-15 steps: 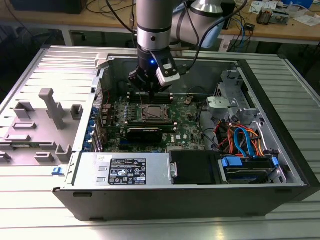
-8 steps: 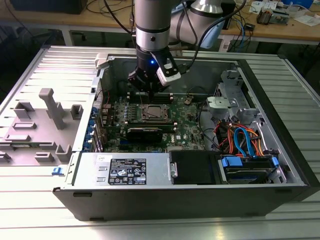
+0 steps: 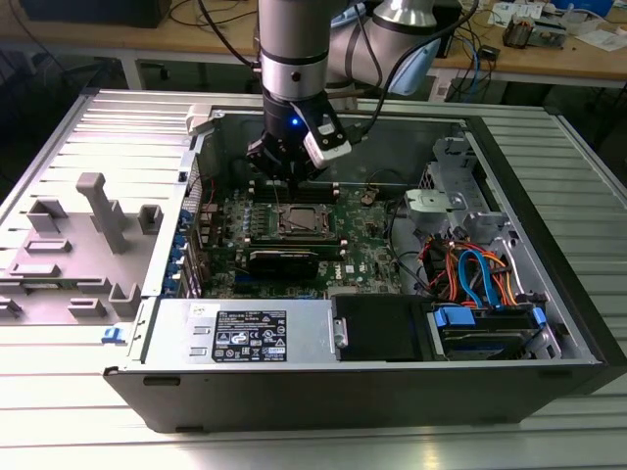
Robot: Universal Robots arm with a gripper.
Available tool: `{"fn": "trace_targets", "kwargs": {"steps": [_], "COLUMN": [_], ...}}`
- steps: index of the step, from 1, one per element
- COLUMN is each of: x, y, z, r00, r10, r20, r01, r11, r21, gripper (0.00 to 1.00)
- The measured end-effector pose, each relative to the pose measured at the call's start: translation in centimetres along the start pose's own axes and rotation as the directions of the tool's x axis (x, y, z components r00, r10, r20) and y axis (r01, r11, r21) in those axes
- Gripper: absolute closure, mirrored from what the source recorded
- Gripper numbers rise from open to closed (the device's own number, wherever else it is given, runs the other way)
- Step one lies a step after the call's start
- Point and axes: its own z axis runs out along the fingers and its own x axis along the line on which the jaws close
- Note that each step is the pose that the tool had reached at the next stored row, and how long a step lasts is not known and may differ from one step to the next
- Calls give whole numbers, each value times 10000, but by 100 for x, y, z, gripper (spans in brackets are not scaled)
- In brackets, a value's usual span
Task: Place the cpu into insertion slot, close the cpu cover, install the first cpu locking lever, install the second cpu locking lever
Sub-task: 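Install the first cpu locking lever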
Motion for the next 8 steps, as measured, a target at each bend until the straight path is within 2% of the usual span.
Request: {"fn": "trace_targets", "kwargs": {"steps": [8], "x": [2], "y": [0], "z": [0], "r00": [10000], "r10": [0], "r20": [0], "r01": [0], "r11": [10000], "r21": [0], "gripper": [89]}}
